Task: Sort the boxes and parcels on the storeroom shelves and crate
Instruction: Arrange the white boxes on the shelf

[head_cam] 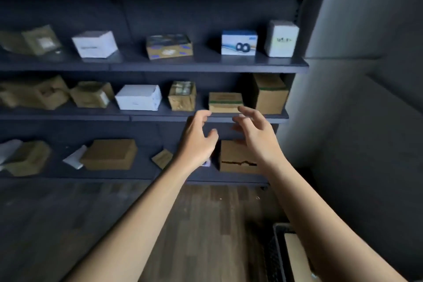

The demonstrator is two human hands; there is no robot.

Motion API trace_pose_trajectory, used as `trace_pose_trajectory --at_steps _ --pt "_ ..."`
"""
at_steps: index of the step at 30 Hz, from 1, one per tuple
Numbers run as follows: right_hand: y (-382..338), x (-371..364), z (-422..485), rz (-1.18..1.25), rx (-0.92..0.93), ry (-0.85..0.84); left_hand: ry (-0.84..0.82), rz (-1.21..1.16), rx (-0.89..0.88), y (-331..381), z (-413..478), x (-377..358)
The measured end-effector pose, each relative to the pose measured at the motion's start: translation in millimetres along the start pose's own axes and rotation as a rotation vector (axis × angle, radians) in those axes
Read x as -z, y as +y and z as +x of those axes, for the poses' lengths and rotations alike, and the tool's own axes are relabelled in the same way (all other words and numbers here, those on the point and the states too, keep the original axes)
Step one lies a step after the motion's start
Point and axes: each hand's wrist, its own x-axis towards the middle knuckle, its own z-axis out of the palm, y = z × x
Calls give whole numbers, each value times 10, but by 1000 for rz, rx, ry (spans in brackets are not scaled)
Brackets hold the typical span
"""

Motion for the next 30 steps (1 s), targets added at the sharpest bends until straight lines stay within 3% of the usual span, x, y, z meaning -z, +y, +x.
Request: trace_pose_trajectory --at_steps 9,15,30 --pt "-908 -2788 -166 113 141 -239 291 84 -89 -801 -53 2764" --pt "-1409 -4602 -335 171 247 -386 401 137 -108 -1355 -35 4452" --pt "-2184 -7807 645 287 389 -579 676 239 -25 -2547 1090 7339"
